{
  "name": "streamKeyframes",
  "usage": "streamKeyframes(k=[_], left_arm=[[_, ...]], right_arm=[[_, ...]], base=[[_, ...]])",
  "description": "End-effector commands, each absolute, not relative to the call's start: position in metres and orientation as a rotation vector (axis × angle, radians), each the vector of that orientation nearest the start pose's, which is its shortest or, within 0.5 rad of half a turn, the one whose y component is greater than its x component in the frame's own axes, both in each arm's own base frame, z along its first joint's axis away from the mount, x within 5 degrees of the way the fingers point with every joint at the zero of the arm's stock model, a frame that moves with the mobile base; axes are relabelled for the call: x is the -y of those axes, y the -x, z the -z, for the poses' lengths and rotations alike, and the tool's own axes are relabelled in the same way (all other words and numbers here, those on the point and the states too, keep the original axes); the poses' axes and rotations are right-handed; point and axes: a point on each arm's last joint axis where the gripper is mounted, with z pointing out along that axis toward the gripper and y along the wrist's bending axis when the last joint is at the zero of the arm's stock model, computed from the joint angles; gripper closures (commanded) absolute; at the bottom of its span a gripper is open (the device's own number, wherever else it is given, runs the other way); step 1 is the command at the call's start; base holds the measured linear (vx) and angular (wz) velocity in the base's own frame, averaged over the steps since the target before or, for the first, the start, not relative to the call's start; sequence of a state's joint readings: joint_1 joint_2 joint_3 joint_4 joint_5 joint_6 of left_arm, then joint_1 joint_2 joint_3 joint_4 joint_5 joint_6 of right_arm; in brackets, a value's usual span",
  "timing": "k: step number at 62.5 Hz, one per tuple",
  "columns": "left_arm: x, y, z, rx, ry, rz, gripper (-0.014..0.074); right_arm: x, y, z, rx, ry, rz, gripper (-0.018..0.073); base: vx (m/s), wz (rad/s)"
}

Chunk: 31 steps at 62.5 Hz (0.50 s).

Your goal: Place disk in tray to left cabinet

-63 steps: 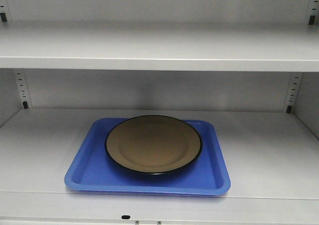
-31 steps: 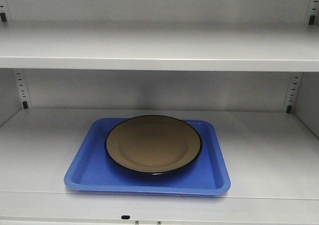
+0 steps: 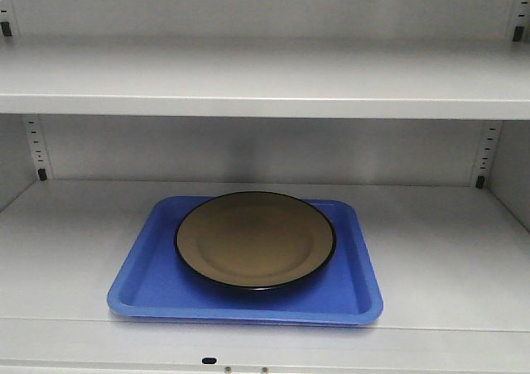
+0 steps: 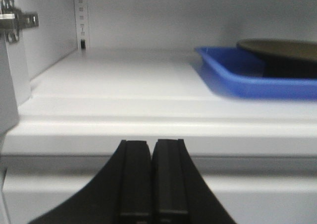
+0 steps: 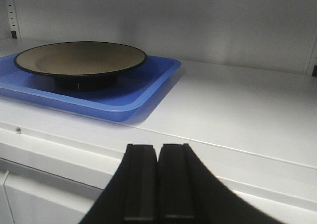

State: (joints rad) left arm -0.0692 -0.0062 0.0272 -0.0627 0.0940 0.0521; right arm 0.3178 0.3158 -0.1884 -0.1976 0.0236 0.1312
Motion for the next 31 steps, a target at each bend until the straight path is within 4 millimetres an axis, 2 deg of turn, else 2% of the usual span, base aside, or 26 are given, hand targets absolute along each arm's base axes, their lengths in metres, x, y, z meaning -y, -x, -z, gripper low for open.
streamKeyframes(k=[1,31], left_arm=[[0.0040,-0.0562,-0.1922,-1.574,-0.039,0.069,0.0603],[0.0041,-0.0562,-0.1915,-1.582,-0.032,0.078,0.0603]], right_arm=[[-0.0282,-0.0824,-0.2696,-1.504,0.316,-0.194,0.0563],[-0.0282,-0.0824,-0.2696,-1.504,0.316,-0.194,0.0563]], base=[[0.00,0.00],[0.00,0.00]])
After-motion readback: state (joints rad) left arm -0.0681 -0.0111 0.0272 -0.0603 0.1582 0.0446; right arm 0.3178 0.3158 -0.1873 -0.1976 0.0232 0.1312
